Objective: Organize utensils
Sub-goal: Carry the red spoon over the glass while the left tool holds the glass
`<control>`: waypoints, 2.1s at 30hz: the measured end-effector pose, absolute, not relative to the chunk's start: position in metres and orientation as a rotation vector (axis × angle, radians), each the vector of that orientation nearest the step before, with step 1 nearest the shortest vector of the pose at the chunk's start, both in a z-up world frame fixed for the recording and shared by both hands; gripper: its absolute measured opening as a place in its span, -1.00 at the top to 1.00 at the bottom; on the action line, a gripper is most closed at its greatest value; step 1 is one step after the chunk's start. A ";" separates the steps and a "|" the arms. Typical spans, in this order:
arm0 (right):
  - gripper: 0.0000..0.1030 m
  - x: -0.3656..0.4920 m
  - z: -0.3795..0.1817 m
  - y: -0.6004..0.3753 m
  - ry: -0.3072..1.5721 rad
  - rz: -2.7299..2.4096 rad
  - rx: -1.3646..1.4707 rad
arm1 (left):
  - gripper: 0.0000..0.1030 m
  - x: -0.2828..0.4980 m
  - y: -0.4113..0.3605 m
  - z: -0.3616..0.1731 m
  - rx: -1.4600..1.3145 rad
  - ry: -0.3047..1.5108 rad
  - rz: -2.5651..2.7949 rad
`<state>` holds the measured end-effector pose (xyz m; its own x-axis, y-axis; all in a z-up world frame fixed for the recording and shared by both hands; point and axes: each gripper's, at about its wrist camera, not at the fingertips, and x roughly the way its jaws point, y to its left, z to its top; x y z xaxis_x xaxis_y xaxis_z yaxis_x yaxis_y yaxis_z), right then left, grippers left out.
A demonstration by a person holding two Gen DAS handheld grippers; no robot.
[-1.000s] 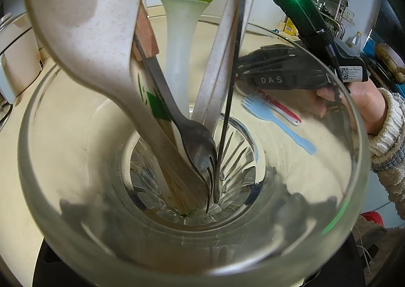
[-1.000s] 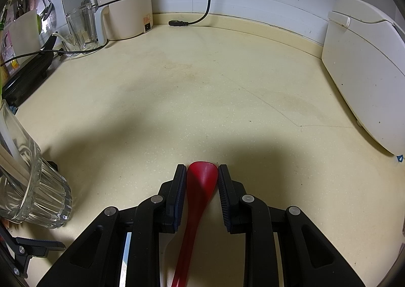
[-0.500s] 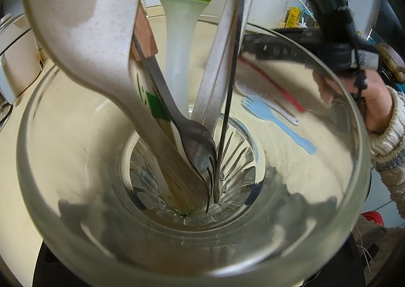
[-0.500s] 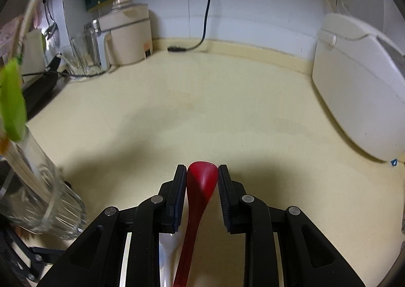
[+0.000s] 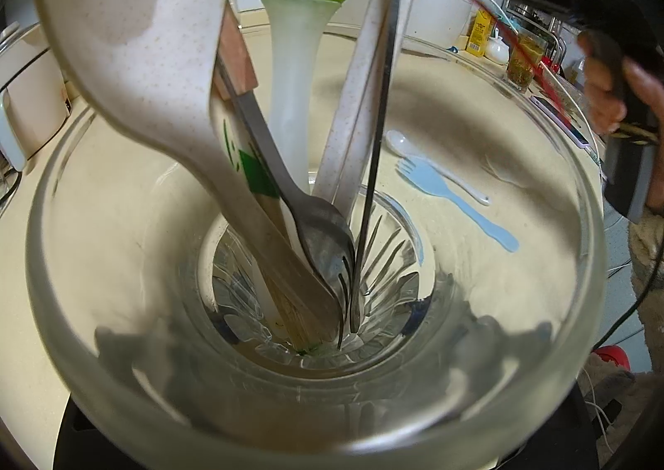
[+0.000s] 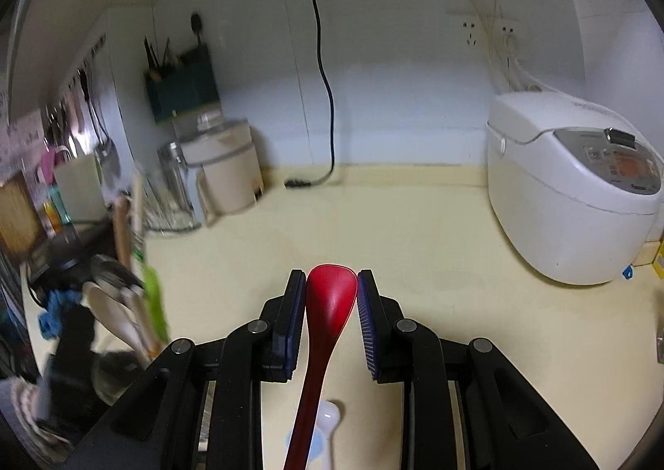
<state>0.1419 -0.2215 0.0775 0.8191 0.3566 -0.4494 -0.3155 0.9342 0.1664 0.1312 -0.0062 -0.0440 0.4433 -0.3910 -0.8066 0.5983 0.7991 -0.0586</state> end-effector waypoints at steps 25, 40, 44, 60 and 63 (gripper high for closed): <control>0.51 0.078 0.104 -0.161 0.431 0.622 0.153 | -0.68 0.131 -0.006 -0.044 0.249 0.926 -0.623; 0.51 0.094 0.119 -0.136 0.367 0.634 0.114 | -0.68 0.131 -0.002 -0.042 0.239 0.926 -0.628; 0.51 0.081 0.129 -0.136 0.286 0.579 0.073 | -0.68 0.132 -0.002 -0.042 0.239 0.926 -0.628; 0.51 0.083 0.139 -0.128 0.167 0.483 0.016 | -0.68 0.131 -0.002 -0.042 0.239 0.926 -0.628; 0.51 0.085 0.136 -0.128 0.160 0.459 0.021 | -0.68 0.131 -0.002 -0.042 0.239 0.926 -0.628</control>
<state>0.0853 -0.1278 0.1357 0.8839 0.4432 -0.1494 -0.4399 0.8963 0.0567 0.1314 -0.0020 -0.0423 0.4396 -0.4004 -0.8040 0.5989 0.7978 -0.0699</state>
